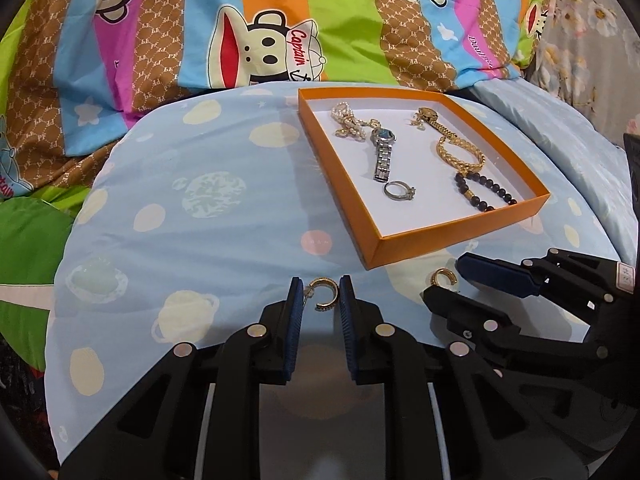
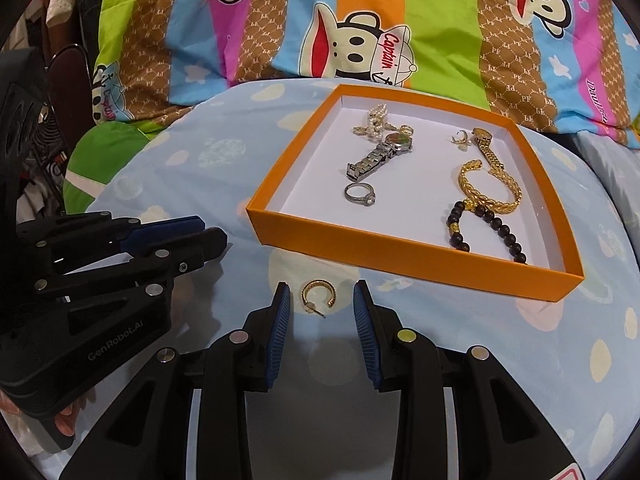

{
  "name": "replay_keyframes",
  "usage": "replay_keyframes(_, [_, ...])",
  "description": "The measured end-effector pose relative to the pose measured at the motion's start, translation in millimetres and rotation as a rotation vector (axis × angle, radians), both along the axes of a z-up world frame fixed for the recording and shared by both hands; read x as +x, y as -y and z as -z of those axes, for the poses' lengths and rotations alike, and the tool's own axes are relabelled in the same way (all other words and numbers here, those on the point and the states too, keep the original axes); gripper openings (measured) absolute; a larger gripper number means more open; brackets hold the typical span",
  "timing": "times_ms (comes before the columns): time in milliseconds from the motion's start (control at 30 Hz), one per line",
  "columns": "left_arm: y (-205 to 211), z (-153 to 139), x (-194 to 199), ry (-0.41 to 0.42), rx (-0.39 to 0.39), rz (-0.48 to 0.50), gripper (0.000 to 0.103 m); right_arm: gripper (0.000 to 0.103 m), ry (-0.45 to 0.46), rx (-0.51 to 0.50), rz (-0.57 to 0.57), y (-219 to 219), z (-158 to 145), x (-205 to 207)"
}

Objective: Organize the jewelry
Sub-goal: 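Grasp a gold hoop earring with the left tool while the right tool grasps another hoop earring, then lift both held hoop earrings and carry them toward the box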

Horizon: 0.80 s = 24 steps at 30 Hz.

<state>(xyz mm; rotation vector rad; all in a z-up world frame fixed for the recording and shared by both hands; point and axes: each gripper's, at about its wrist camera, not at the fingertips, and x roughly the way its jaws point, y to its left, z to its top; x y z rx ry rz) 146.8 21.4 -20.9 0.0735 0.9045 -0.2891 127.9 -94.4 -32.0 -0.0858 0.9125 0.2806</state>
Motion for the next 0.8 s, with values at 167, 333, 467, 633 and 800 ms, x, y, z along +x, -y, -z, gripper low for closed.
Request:
replay_keyframes(167, [3.2,1.0,0.2,0.004,0.013,0.002,0.018,0.016,0.004,-0.005,0.001,-0.5,-0.2,0.6])
replay_keyframes(333, [7.8,0.9,-1.8,0.023,0.042,0.012,0.018,0.015,0.015,0.013,0.021,5.5,-2.4,-1.4])
replay_keyframes(467, [9.3,0.8,-3.0,0.029,0.052,0.017,0.018,0.016,0.025,0.031,0.047,14.2,-4.9,-3.6])
replay_keyframes(633, [10.0,1.5,-2.8,0.026,0.055,0.021,0.018,0.015,0.038,0.039,0.081,24.9,-6.6,-7.5])
replay_keyframes(800, [10.2,1.5,-2.6,0.026,0.058,0.021,0.018,0.015,0.038,0.046,0.117,36.6,-6.9,-9.2])
